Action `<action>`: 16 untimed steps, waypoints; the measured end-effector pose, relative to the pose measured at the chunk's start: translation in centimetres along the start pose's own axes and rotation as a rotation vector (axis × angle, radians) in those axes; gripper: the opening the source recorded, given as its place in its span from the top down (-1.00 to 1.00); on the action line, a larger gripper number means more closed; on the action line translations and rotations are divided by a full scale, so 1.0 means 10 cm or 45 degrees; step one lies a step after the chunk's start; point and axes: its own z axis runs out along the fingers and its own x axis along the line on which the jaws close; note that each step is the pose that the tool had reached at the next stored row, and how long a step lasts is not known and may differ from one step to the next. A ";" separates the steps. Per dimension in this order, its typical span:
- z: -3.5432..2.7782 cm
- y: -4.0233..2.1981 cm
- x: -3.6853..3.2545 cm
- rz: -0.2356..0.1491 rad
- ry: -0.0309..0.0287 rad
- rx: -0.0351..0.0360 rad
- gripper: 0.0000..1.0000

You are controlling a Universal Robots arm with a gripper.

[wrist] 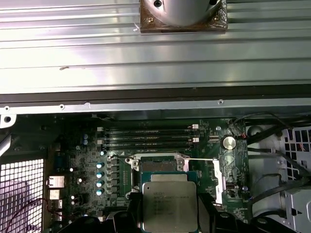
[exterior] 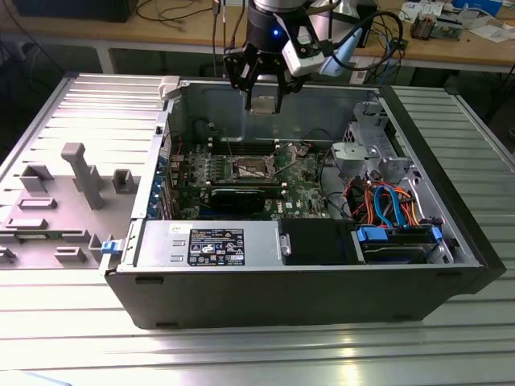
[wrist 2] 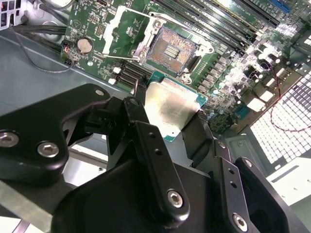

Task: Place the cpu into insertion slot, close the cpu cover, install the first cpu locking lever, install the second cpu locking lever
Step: 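Place the cpu into insertion slot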

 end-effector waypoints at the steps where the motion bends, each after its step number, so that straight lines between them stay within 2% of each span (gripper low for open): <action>1: 0.001 0.000 0.000 0.000 0.0001 0.0001 -0.09; 3: 0.026 -0.003 0.000 0.000 0.0000 0.0001 -0.09; 7: 0.031 -0.003 -0.001 0.000 0.0000 -0.0001 -0.09; 9: 0.061 -0.005 -0.001 0.000 0.0000 0.0000 -0.09; 16: 0.082 -0.007 -0.002 0.000 0.0000 0.0000 -0.09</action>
